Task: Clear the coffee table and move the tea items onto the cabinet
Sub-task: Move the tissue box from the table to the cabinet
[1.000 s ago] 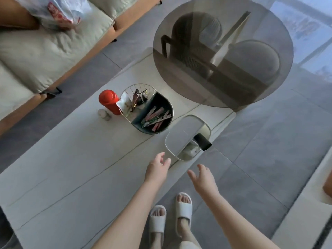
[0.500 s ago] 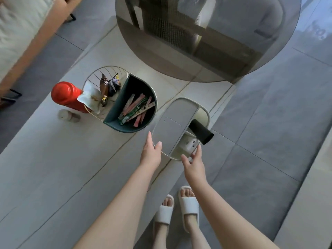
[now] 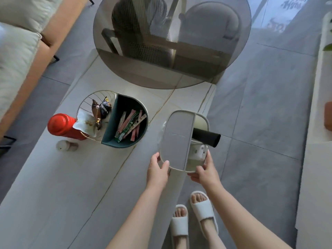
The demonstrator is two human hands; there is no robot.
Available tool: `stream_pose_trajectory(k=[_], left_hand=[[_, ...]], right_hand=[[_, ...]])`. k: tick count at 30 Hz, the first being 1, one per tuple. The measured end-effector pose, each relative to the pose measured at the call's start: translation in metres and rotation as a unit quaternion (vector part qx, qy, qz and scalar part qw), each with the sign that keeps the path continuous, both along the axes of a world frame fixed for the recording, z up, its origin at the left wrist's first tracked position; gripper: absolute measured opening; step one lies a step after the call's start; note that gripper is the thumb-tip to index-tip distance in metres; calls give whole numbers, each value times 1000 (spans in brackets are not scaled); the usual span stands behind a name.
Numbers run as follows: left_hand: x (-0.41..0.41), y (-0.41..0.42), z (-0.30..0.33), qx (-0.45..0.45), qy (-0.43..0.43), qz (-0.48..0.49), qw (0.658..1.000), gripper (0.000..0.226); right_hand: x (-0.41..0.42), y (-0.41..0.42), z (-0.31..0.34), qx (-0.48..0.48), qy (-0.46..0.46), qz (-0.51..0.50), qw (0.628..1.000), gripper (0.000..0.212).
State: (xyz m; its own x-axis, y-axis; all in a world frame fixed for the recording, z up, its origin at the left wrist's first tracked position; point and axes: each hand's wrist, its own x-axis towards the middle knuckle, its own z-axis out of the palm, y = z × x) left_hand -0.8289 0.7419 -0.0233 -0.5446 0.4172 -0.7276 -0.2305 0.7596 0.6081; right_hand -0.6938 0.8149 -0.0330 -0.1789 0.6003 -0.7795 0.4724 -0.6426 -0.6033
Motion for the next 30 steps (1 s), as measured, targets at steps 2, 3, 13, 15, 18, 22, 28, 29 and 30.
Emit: stream_pose_trajectory(k=[2,3,13,15,18,22,28,29,30], left_hand=[[14,-5,13,3,-20,-14,1000,46],[21,-8,20,3,-26,-24,999,43],[110,12,80,51,-65,-212,974,52],[137,14,85,61,-91,-230,967,55],[183,12,91,61,-126,-252,957,54],[251,7,96,59,-178,-291,938,53],[364,-2,94,36,-194,-357,913,55],[383,-3,94,34,-193,-366,910,56],[402,-4,94,32,-191,-375,907,56]], right_hand=[[21,-6,13,-2,-1,-12,1000,72],[32,-9,21,-4,-3,-18,1000,72],[172,-39,81,-6,-9,-105,994,72],[205,-48,89,-5,-7,-122,993,70],[255,-64,100,-1,-17,-145,989,69],[323,-89,109,8,-32,-195,980,67],[425,-127,102,21,-39,-275,961,67],[442,-134,99,22,-39,-291,956,67],[458,-140,97,23,-40,-306,951,66]])
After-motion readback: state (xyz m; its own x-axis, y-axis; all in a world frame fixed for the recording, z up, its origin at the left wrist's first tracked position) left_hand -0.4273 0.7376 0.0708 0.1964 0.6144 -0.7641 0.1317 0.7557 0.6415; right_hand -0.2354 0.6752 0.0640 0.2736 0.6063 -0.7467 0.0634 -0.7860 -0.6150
